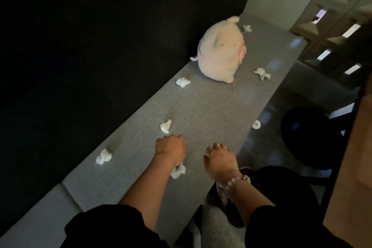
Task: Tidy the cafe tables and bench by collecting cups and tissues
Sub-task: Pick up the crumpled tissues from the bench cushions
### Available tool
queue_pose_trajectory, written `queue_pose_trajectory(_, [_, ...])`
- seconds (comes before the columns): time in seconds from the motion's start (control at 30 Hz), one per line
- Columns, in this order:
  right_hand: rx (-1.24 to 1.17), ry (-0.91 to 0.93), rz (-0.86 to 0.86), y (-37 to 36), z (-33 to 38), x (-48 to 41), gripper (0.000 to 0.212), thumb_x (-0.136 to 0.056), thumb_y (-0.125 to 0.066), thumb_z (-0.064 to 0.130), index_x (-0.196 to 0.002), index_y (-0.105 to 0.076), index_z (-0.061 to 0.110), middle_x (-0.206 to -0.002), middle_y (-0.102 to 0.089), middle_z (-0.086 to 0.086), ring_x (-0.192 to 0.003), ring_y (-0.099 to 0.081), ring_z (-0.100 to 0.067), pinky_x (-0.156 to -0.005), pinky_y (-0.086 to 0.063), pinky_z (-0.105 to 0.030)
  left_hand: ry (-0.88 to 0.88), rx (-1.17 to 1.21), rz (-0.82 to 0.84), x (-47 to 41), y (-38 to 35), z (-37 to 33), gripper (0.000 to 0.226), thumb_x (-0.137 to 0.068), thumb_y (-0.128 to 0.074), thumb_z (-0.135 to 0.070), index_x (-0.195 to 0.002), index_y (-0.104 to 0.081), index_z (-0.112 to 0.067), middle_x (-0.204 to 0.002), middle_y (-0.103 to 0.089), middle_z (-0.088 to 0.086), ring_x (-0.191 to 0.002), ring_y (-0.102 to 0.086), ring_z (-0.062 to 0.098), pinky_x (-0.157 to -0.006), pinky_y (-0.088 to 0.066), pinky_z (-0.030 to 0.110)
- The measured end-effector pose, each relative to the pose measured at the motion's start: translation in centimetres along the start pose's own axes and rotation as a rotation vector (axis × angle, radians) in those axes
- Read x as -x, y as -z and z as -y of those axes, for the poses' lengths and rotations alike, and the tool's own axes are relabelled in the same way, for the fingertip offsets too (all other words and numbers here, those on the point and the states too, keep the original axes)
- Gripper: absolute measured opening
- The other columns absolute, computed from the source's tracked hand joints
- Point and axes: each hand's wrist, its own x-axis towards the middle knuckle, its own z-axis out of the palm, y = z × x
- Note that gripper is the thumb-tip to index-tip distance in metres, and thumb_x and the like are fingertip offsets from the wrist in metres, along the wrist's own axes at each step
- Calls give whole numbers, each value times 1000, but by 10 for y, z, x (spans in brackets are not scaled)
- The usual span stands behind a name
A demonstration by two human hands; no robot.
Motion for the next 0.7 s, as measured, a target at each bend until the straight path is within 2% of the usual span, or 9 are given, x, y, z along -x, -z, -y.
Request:
queue_pose_trajectory(0.13, [-31,-18,-18,24,-37,-36,41,-99,-31,32,-132,-46,12,-136,-44,-10,-126,-39,-25,-104,-33,-36,-36,-25,-36,-42,31,-33,34,-101,-29,-25,-123,-52,-12,-126,-57,10,-115,-55,28,-93,-41,35])
queue_pose_trajectory(0.3, [-70,-40,-10,53,-91,-101,41,-99,-34,33,-131,-47,12,-135,-45,-11,-126,-39,-26,-104,-32,-36,-38,-40,23,-107,54,-79,38,-102,-27,-29,-124,-52,-11,-130,-55,13,-117,-53,32,-98,-40,39])
queue_pose_trajectory(0.43, [-97,-91,-39,68,-131,-132,40,-98,-35,31,-129,-49,9,-134,-46,-13,-125,-40,-28,-102,-32,-37,-63,-71,38,-138,61,-110,39,-102,-28,-33,-125,-52,-12,-128,-56,14,-116,-54,32,-96,-41,38])
queue_pose_trajectory(0.7, [-180,-139,-15,35,-148,-121,38,-98,-35,26,-128,-49,7,-132,-47,-14,-123,-40,-29,-102,-32,-38,-109,-161,129,-151,33,-123,37,-101,-29,-32,-126,-51,-16,-132,-55,11,-119,-53,31,-97,-41,38])
